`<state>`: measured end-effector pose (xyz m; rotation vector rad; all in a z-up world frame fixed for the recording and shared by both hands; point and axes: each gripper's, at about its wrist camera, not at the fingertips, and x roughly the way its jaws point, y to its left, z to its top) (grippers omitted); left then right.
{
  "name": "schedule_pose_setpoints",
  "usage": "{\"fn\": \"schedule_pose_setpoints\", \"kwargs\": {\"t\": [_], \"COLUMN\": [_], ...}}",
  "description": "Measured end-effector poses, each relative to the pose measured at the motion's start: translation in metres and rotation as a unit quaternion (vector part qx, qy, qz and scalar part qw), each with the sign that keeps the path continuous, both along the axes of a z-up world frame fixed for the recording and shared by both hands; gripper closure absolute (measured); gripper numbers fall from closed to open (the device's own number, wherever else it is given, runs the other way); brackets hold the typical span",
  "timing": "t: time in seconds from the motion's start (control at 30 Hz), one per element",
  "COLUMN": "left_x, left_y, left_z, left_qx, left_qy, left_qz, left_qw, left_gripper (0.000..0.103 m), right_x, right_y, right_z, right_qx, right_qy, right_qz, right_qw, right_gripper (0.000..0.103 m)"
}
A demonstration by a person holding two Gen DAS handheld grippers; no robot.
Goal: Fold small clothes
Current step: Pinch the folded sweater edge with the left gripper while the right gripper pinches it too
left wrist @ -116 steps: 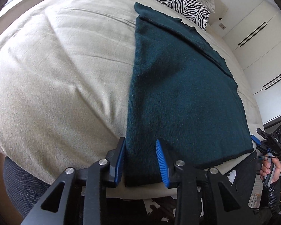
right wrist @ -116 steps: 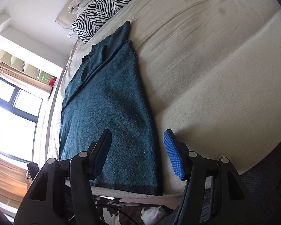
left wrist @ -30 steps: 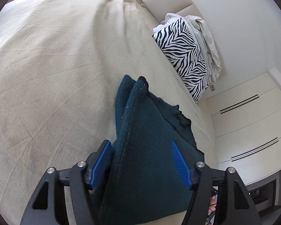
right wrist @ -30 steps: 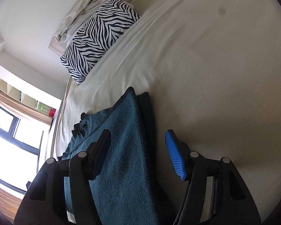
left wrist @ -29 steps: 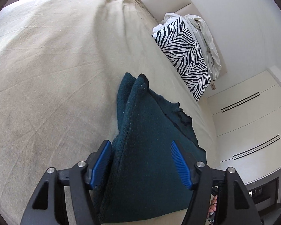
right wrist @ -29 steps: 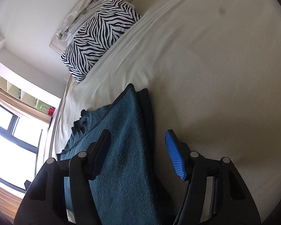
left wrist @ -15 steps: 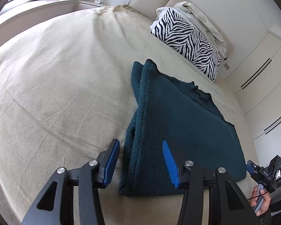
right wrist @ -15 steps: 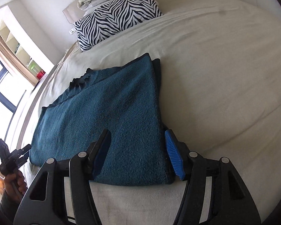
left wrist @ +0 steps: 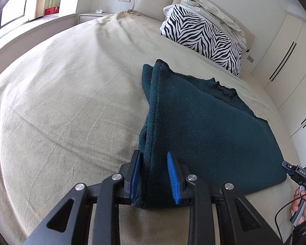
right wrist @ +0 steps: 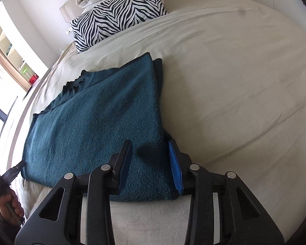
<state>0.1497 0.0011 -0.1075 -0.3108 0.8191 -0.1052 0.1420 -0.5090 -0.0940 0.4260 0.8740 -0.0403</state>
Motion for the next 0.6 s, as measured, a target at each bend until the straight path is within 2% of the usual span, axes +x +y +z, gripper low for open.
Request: {"fn": "schedule_pose_setpoints", "kwargs": {"t": [0.07, 0.17, 0.23, 0.27, 0.3, 0.4, 0.6], "left_x": [0.0, 0.0, -0.001, -0.002, -0.003, -0.005, -0.004], "left_y": [0.001, 0.002, 0.0, 0.0, -0.002, -0.007, -0.007], "left_z": [0.0, -0.002, -0.003, -0.002, -0.002, 0.0, -0.001], "left_qx": [-0.001, -0.002, 0.001, 0.002, 0.004, 0.018, 0.03], "left_qy": [0.001, 0.0, -0.002, -0.004, -0.006, -0.011, -0.008], "left_qz": [0.003, 0.002, 0.002, 0.001, 0.0, -0.002, -0.007], "left_qw": [1.0, 1.0, 1.0, 1.0, 1.0, 0.9998, 0.9995], "left_gripper": [0.074, 0.074, 0.075, 0.077, 0.083, 0.09, 0.092], "right_x": [-0.003, -0.001, -0.002, -0.003, -0.005, -0.007, -0.017], "right_y": [-0.007, -0.005, 0.005, 0.009, 0.012, 0.015, 0.028], "right_z": [0.0, -0.004, -0.001, 0.001, 0.003, 0.009, 0.021], "right_qx": [0.006, 0.008, -0.025, -0.045, -0.054, -0.069, -0.117], "right_qy": [-0.005, 0.004, 0.001, -0.001, -0.005, -0.012, -0.02], "right_qz": [-0.017, 0.002, 0.017, 0.02, 0.021, 0.019, 0.026], "right_qw": [1.0, 1.0, 1.0, 0.999, 0.998, 0.997, 0.993], "right_gripper": [0.068, 0.068, 0.074, 0.087, 0.089, 0.093, 0.094]}}
